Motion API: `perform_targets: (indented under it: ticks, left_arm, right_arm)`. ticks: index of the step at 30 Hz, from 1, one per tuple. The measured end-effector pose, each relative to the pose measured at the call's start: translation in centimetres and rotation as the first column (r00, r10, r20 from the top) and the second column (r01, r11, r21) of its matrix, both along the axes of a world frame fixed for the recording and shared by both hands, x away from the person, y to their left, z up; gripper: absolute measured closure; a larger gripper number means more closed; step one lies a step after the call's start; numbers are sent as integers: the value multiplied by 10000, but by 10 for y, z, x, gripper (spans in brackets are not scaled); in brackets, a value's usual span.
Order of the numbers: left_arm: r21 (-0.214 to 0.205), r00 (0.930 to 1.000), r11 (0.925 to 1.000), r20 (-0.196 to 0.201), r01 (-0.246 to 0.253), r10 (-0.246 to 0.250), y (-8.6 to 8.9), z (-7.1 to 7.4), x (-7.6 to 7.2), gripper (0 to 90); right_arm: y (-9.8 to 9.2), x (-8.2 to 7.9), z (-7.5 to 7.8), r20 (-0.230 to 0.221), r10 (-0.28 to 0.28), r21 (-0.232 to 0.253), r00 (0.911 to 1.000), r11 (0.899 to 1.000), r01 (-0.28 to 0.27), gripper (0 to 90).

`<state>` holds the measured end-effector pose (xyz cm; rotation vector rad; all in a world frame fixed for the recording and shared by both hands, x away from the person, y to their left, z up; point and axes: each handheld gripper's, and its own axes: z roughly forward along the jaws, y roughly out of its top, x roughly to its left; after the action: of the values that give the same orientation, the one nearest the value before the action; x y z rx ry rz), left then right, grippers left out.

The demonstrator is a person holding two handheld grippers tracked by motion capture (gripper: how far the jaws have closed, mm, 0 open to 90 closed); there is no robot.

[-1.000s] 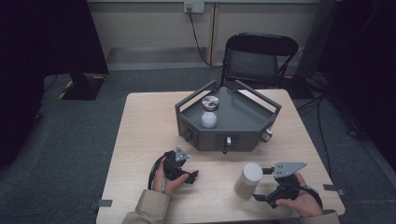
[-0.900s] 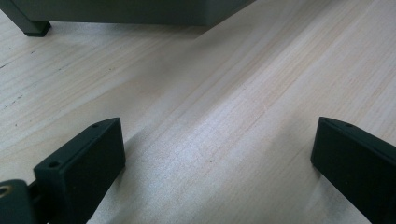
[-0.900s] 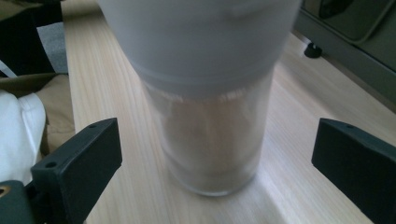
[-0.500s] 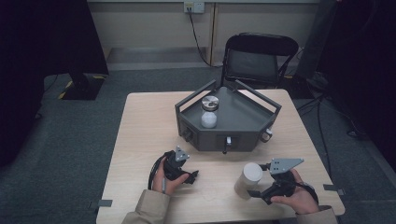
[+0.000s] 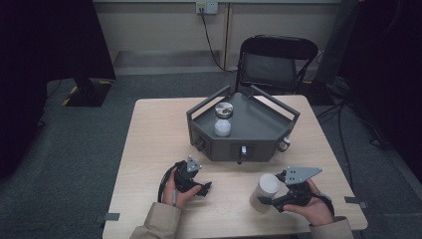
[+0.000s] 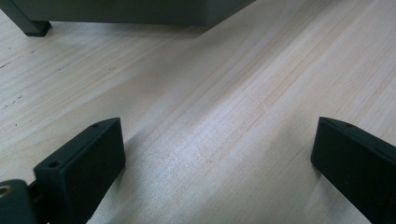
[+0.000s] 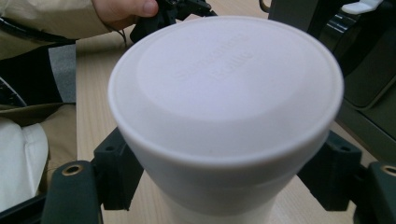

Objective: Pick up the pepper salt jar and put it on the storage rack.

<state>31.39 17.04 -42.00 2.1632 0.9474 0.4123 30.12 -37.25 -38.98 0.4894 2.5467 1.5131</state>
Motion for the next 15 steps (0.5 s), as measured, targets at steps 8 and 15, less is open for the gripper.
perform_targets:
  ticks: [8,15]
  left_arm:
    - [-1,10000,10000,-6,-1,1,0,0,0,24]
    - [-1,10000,10000,0,-1,1,0,0,0,24]
  right_arm:
    - [1,0,-2,170,139,152,9998,9998,-141,329]
    - [1,-1,0,278,171,134,9995,9998,-175,340]
